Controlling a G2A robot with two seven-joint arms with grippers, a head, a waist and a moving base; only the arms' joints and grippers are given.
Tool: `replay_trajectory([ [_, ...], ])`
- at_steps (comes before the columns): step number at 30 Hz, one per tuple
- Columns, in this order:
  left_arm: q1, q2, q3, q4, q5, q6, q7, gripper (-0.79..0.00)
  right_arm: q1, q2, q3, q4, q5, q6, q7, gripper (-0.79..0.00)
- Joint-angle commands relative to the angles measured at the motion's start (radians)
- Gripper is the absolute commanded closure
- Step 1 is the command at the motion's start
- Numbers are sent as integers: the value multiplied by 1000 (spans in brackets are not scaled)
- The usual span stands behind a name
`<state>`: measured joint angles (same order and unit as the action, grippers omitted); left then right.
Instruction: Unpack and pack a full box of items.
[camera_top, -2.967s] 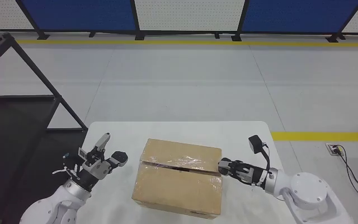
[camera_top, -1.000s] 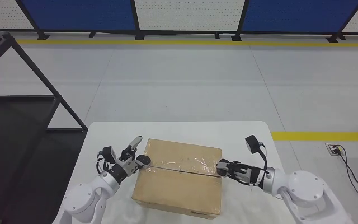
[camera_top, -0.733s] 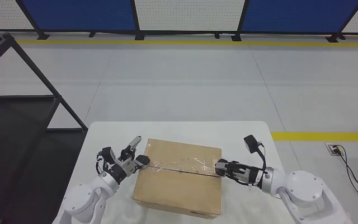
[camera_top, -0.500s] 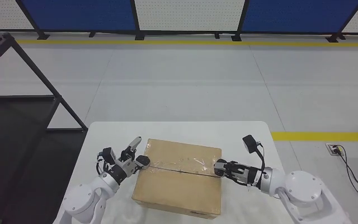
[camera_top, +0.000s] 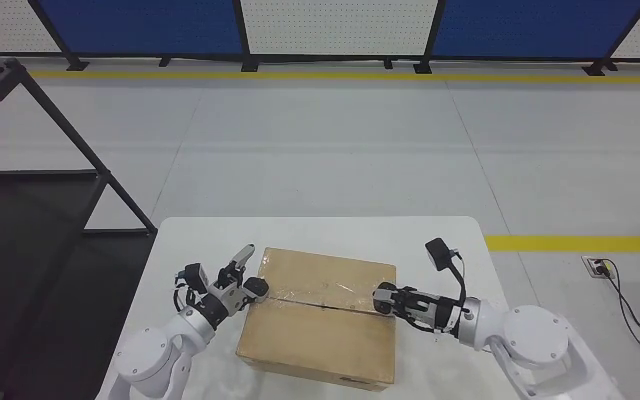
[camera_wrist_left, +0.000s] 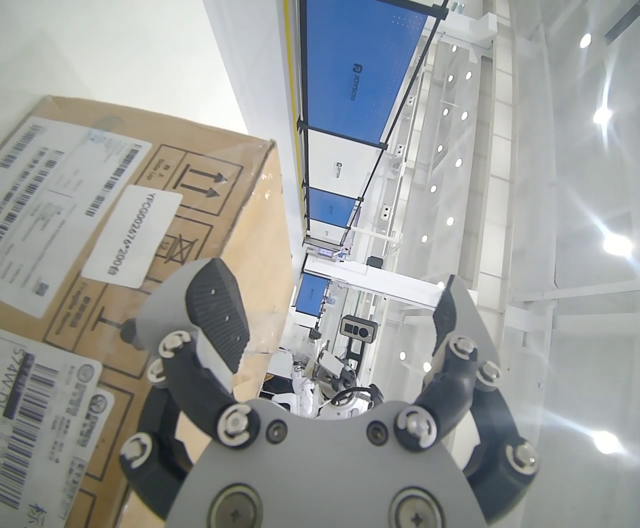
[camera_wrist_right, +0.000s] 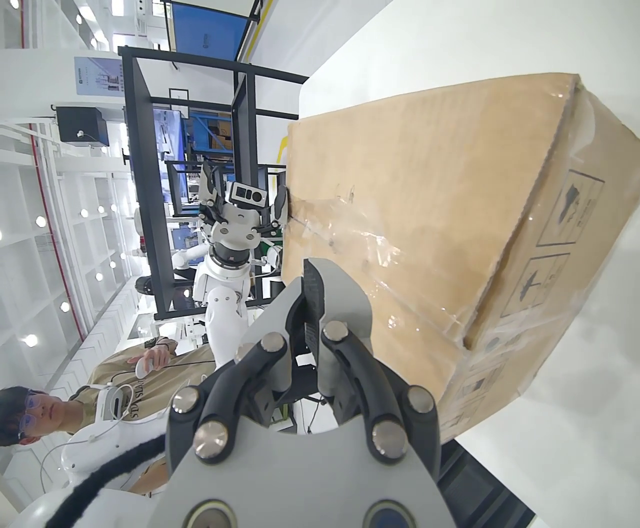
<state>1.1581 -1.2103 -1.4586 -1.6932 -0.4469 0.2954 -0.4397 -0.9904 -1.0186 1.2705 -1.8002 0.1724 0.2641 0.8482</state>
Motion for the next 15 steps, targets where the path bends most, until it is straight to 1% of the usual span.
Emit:
replay_trajectory([
  [1, -1, 0, 3, -1, 1, 1, 0, -785, 0, 0, 1, -7, 3, -1, -3, 0],
  [15, -4, 4, 11, -2, 6, 7, -1, -785, 7, -2, -17, -76, -3, 19, -14, 0],
])
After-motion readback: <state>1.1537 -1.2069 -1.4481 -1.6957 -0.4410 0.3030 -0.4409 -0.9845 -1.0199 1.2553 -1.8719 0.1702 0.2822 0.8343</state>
